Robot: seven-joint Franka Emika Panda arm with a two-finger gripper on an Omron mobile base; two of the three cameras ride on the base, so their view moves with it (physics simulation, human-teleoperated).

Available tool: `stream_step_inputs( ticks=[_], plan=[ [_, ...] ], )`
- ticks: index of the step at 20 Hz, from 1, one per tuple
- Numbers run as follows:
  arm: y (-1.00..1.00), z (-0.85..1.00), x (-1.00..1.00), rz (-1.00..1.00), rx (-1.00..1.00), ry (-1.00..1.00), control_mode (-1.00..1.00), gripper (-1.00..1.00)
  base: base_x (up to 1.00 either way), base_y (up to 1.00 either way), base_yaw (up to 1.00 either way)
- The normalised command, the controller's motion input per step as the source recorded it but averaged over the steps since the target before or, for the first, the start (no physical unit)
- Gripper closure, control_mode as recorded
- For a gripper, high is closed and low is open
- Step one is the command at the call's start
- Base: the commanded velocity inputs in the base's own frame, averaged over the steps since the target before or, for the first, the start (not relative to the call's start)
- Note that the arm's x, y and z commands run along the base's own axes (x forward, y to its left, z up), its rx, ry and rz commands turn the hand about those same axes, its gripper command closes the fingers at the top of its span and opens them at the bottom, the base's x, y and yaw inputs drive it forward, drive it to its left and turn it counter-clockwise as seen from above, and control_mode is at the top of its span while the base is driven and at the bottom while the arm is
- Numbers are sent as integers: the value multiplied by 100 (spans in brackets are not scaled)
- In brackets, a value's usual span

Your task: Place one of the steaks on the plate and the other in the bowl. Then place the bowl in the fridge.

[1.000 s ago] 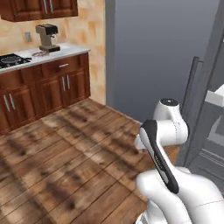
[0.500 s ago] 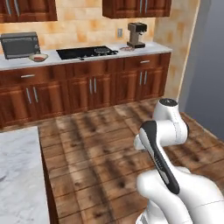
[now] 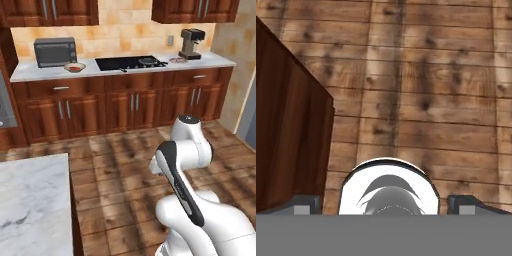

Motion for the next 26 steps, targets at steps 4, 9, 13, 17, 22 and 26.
stream_step_inputs(
  ticks=[4,9,13,17,22,26],
  plan=[
    [0,0,0,0,0,0,100,-100,100,26,-4],
    [0,0,0,0,0,0,100,-100,100,3,0],
    [0,0,0,0,0,0,100,-100,100,0,0],
    [0,0,0,0,0,0,100,-100,100,0,0],
    [0,0,0,0,0,0,100,-100,100,17,0],
    [0,0,0,0,0,0,100,-100,100,52,0]
  ],
)
